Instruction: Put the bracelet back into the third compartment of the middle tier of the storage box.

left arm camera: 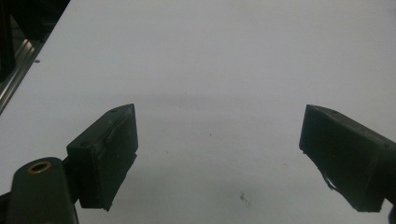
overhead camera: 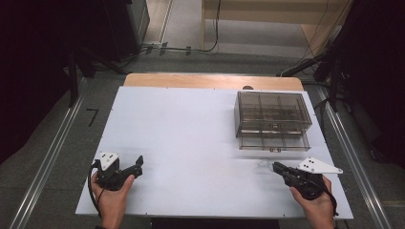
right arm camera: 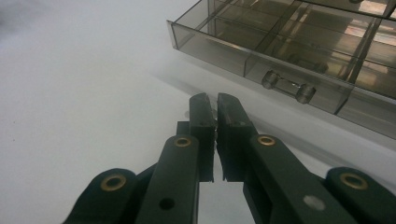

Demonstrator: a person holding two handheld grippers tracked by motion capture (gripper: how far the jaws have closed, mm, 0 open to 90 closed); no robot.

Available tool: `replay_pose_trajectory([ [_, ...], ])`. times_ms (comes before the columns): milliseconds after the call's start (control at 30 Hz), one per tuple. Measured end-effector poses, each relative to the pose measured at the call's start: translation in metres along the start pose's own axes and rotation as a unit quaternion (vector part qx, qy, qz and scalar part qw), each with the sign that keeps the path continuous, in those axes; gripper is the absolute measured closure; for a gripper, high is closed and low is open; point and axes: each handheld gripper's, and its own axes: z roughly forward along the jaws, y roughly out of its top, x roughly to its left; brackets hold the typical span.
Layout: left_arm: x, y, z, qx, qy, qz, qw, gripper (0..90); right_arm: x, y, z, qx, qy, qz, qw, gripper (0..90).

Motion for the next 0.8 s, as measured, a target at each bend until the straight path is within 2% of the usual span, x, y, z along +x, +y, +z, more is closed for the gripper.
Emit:
replay_pose_trajectory([
  [333, 0.000, 0.000, 0.000, 0.000, 0.000, 0.000, 1.0000, 12.0, -0.004, 0.000, -0.004, -0.016, -0.019, 0.010, 0.9996, 83.2],
  [533, 0.000, 0.000, 0.000, 0.000, 0.000, 0.000, 1.0000, 12.0, -0.009, 0.002, -0.010, -0.035, -0.034, 0.021, 0.9986, 83.2],
  [800, 0.000, 0.000, 0.000, 0.000, 0.000, 0.001, 1.0000, 11.9, -0.014, 0.003, -0.012, -0.044, -0.044, 0.028, 0.9977, 83.2],
])
